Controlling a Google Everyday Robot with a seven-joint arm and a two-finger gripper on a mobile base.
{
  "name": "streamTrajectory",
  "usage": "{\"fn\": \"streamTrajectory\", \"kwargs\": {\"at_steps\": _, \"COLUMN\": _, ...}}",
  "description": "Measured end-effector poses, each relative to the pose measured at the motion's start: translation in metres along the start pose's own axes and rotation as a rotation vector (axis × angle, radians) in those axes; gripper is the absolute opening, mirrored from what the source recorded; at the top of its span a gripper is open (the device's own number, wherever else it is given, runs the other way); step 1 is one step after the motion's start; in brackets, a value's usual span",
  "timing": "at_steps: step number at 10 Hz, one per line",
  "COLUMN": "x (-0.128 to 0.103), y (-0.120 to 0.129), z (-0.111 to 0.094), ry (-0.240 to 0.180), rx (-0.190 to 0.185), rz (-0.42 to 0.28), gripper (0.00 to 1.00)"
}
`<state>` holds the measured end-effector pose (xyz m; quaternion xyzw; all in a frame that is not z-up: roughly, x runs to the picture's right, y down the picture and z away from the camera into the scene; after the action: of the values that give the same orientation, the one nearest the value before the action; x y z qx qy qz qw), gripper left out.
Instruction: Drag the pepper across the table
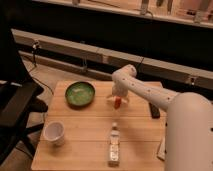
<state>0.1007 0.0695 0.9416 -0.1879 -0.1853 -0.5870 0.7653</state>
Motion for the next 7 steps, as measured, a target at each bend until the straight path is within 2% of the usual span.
{"fn": "streamTrajectory", "kwargs": {"at_steps": 6, "x": 0.005, "y": 0.010, "z": 0.014, "ry": -0.035, "rx": -0.016, "rz": 0.040, "gripper": 0.80}}
{"fn": "streamTrajectory", "kwargs": {"at_steps": 7, "x": 0.005, "y": 0.010, "z": 0.016, "ry": -0.045, "rx": -0.022, "rz": 0.051, "gripper": 0.76}}
